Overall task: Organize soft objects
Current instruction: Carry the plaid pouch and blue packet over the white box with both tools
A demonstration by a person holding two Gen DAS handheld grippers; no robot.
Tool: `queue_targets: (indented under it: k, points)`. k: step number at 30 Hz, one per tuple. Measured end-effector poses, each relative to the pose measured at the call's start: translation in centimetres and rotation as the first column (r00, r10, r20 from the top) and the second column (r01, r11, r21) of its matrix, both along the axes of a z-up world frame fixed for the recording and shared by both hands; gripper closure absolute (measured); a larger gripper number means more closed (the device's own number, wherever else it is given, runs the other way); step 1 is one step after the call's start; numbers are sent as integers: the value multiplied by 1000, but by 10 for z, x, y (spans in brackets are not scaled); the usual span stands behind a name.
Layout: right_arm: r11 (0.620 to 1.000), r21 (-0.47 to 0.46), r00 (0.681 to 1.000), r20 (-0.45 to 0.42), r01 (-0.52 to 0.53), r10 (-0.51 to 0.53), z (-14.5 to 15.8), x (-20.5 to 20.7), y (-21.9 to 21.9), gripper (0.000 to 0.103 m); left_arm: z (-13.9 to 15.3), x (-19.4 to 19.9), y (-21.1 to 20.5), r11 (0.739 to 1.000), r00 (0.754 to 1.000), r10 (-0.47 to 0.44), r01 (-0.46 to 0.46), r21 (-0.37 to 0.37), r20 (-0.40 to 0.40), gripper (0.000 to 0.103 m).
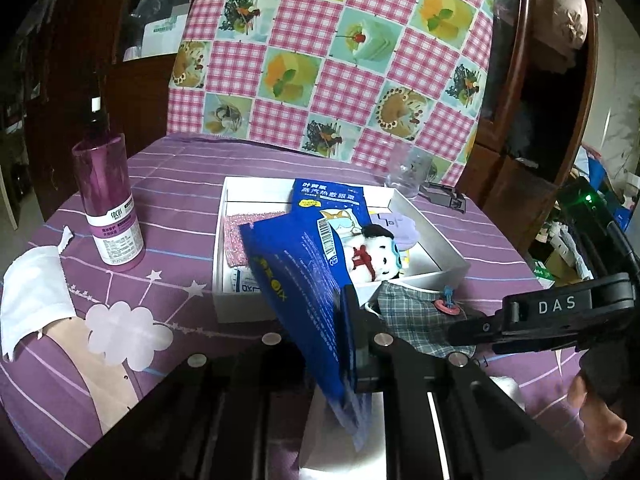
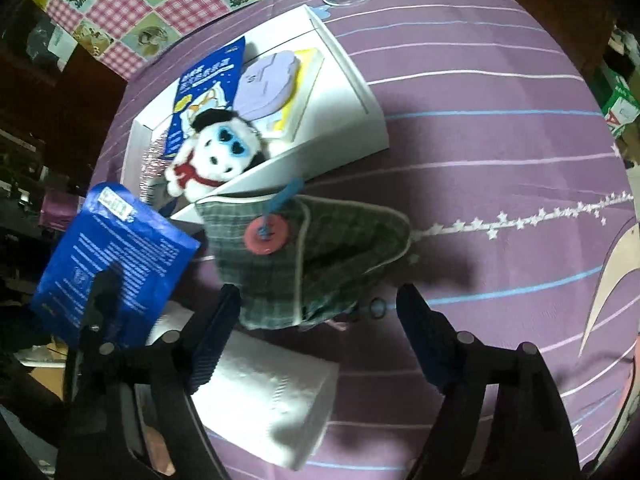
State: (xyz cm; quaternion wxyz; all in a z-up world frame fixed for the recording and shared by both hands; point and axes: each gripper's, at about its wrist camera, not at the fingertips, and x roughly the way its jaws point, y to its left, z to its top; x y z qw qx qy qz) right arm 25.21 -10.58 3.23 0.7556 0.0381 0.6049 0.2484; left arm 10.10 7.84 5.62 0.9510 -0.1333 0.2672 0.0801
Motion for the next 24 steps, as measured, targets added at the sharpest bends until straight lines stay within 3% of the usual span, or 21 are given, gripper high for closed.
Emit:
queue_targets:
  k: [6, 10, 14, 18, 24]
  points:
    - [990, -62, 992, 34, 124, -122, 9, -4, 0, 24, 3, -2, 0, 1000, 1000, 5, -5, 10, 16, 94]
    - [981, -140, 989, 80, 132, -122, 21, -3, 15, 24, 7, -7, -1, 999, 999, 9, -10, 33, 51, 97]
    - [981, -160, 992, 82, 109, -97, 26, 5, 28, 24, 11, -11, -2, 999, 997, 11, -14, 43, 72, 98]
    - [954, -288, 995, -31, 82, -95, 16, 22, 44, 24, 14, -13, -1, 999, 996, 19, -23, 49, 83, 98]
    - [941, -327, 985, -111, 87, -129, 8, 31, 38, 25, 12, -12, 6, 999, 996, 39, -41, 26, 77, 98]
